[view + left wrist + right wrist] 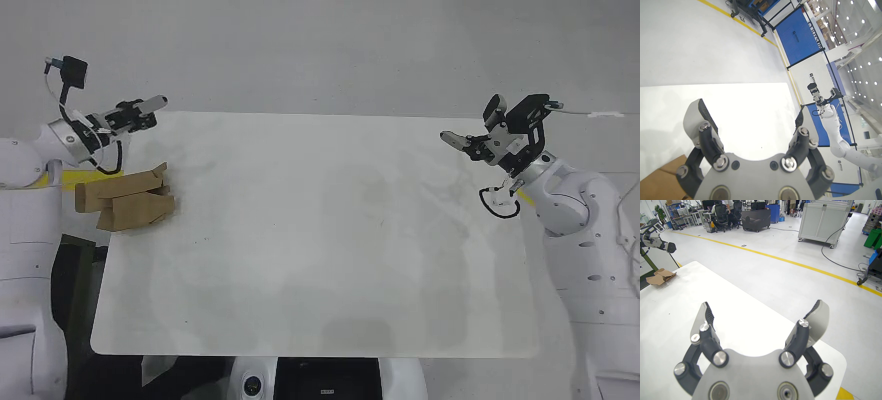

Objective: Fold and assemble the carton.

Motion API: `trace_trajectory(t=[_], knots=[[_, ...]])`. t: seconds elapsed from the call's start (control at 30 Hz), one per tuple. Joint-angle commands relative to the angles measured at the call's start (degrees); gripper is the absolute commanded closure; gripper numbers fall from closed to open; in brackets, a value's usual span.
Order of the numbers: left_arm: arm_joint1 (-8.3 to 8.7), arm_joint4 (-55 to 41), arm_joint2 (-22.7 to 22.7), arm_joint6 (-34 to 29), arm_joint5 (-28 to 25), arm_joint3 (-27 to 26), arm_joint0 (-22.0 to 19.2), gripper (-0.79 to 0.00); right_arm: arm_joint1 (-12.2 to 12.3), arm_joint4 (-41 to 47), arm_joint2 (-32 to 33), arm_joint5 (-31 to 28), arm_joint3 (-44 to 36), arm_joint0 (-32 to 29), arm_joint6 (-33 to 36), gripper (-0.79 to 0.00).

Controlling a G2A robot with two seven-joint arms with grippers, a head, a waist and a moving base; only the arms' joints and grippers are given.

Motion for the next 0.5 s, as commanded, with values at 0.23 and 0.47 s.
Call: trace_trajectory(t=[0.23,0.47], knots=[[2.26,0.85,-4.67,-2.18,3.63,8.69,-1.44,-0.785,0.00,0.00,0.00,0.00,0.00,0.00,0.00,-0.785],[3.75,1.01,-7.44,-0.46,4.67,14.69,-3.00,-0.785,0.00,0.00,0.00,0.00,0.00,0.00,0.00,-0.785]])
